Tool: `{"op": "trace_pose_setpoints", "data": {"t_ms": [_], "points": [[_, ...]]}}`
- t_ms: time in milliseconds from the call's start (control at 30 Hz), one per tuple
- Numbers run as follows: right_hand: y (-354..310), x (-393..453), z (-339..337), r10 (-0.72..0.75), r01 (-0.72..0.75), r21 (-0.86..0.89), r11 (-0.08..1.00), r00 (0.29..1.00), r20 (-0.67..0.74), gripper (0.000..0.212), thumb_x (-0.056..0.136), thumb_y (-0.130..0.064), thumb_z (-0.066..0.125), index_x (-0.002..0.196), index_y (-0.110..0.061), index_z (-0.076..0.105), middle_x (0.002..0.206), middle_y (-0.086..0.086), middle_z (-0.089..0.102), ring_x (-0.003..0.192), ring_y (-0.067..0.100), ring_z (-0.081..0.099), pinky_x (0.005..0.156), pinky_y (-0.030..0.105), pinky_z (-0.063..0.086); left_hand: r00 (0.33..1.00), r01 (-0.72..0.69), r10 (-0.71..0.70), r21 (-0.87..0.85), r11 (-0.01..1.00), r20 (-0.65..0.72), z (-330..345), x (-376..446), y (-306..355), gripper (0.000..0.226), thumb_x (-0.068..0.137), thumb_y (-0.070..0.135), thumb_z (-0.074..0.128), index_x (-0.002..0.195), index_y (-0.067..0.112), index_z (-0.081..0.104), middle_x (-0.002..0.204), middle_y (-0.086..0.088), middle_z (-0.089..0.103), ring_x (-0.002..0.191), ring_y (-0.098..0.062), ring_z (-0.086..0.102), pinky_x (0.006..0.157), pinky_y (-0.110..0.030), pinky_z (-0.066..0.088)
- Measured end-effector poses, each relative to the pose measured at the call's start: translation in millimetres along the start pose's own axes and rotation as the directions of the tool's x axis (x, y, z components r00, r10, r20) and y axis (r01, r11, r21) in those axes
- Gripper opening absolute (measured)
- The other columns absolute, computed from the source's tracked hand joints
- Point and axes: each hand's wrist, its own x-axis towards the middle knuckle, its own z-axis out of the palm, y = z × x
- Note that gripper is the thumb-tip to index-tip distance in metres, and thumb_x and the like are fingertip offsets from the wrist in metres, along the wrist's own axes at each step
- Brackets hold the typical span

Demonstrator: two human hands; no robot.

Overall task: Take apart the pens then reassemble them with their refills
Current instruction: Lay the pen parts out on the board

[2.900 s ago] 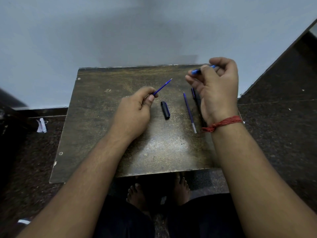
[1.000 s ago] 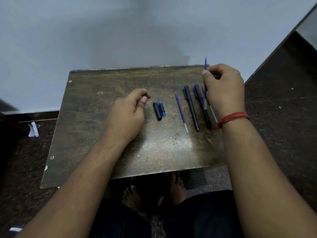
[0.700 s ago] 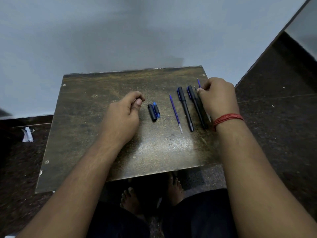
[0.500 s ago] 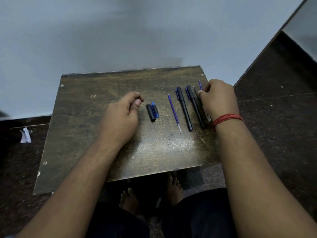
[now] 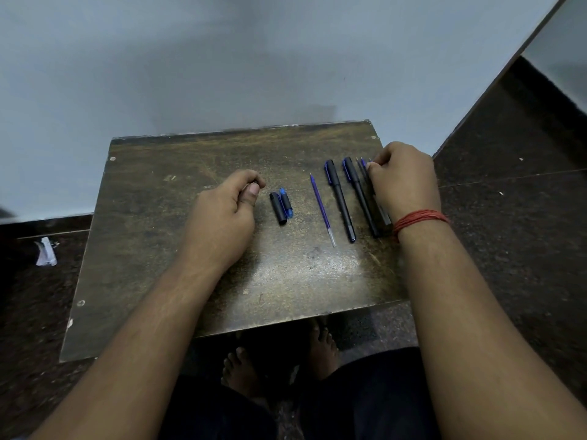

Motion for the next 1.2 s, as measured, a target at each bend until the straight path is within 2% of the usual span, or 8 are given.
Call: {"op": "trace_pose_setpoints", "data": {"t_ms": [133, 300, 400, 533, 700, 900, 1033, 1200], "points": [[-25, -13, -1, -0.136, 0.136, -0.003, 0.991, 0.991, 0.007, 0.02, 0.095, -0.034, 0.058, 0.092, -0.015, 0.066, 0.097, 0.005, 0.067, 0.093, 0.026, 0.062, 0.08, 0.036, 0.052, 1.0, 0.003, -0.003, 0.007, 1.0, -0.008, 0, 0, 1, 0.018, 0.102, 0.025, 0.049, 0.109, 0.026, 0.066, 0.057, 0.013, 0.048, 0.049, 0.0, 0.044, 0.051, -0.024, 0.029], [-49, -31, 14, -0.285, 0.321, -0.239, 0.916, 0.943, 0.174, 0.022, 0.097, -0.037, 0.053, 0.098, -0.017, 0.062, 0.106, 0.004, 0.061, 0.093, 0.028, 0.062, 0.07, 0.033, 0.042, 1.0, 0.012, -0.012, 0.011, 1.0, -0.003, -1, 0, 1, 0.019, 0.102, 0.026, 0.048, 0.11, 0.025, 0.066, 0.061, 0.014, 0.051, 0.052, 0.005, 0.047, 0.051, -0.023, 0.03], [-48, -35, 21, -0.264, 0.332, -0.276, 0.902, 0.93, 0.255, 0.015, 0.096, -0.033, 0.054, 0.089, -0.019, 0.053, 0.098, 0.004, 0.056, 0.081, 0.027, 0.053, 0.066, 0.033, 0.039, 1.0, 0.021, -0.021, 0.016, 1.0, 0.003, -2, 1, 2, 0.02, 0.103, 0.026, 0.048, 0.111, 0.022, 0.066, 0.071, 0.015, 0.058, 0.061, 0.002, 0.052, 0.055, -0.024, 0.036], [-50, -38, 26, -0.256, 0.327, -0.278, 0.903, 0.93, 0.263, 0.017, 0.095, -0.025, 0.054, 0.081, -0.018, 0.049, 0.086, 0.002, 0.052, 0.075, 0.027, 0.052, 0.062, 0.032, 0.038, 1.0, 0.021, -0.021, 0.022, 1.0, 0.013, -1, 1, 2, 0.021, 0.103, 0.027, 0.048, 0.108, 0.019, 0.066, 0.08, 0.0, 0.067, 0.068, -0.016, 0.059, 0.062, -0.034, 0.048], [-54, -41, 27, -0.25, 0.323, -0.312, 0.894, 0.935, 0.252, 0.035, 0.096, -0.021, 0.052, 0.065, -0.019, 0.034, 0.068, 0.0, 0.042, 0.058, 0.021, 0.044, 0.049, 0.027, 0.027, 1.0, 0.028, -0.029, 0.025, 0.999, 0.011, -1, 2, 2, 0.021, 0.102, 0.028, 0.048, 0.106, 0.019, 0.066, 0.082, -0.002, 0.069, 0.069, -0.017, 0.06, 0.065, -0.036, 0.049], [-57, -46, 30, -0.266, 0.333, -0.328, 0.884, 0.936, 0.232, 0.035, 0.095, -0.024, 0.051, 0.063, -0.018, 0.037, 0.065, 0.0, 0.043, 0.053, 0.016, 0.042, 0.047, 0.024, 0.024, 1.0, 0.02, -0.02, 0.042, 0.999, 0.006, 1, 1, 2, 0.02, 0.102, 0.028, 0.048, 0.104, 0.018, 0.066, 0.09, -0.002, 0.071, 0.074, -0.018, 0.062, 0.068, -0.038, 0.05], [-60, -43, 25, -0.272, 0.306, -0.207, 0.929, 0.946, 0.178, 0.02, 0.088, -0.026, 0.052, 0.071, -0.015, 0.053, 0.064, 0.0, 0.053, 0.061, 0.024, 0.056, 0.049, 0.025, 0.033, 1.0, 0.015, -0.015, 0.034, 0.999, 0.006, 0, 2, 2, 0.02, 0.102, 0.028, 0.048, 0.103, 0.018, 0.066, 0.088, -0.001, 0.071, 0.073, -0.016, 0.061, 0.067, -0.036, 0.049], [-66, -39, 12, -0.171, 0.116, 0.297, 0.948, 0.971, 0.166, 0.012, 0.083, -0.027, 0.064, 0.078, -0.016, 0.066, 0.072, -0.005, 0.068, 0.068, 0.011, 0.064, 0.061, 0.026, 0.052, 1.0, 0.006, -0.007, 0.037, 0.999, 0.015, 0, 2, 3, 0.021, 0.102, 0.027, 0.048, 0.105, 0.017, 0.066, 0.078, 0.004, 0.065, 0.064, -0.009, 0.055, 0.056, -0.027, 0.04]]}}
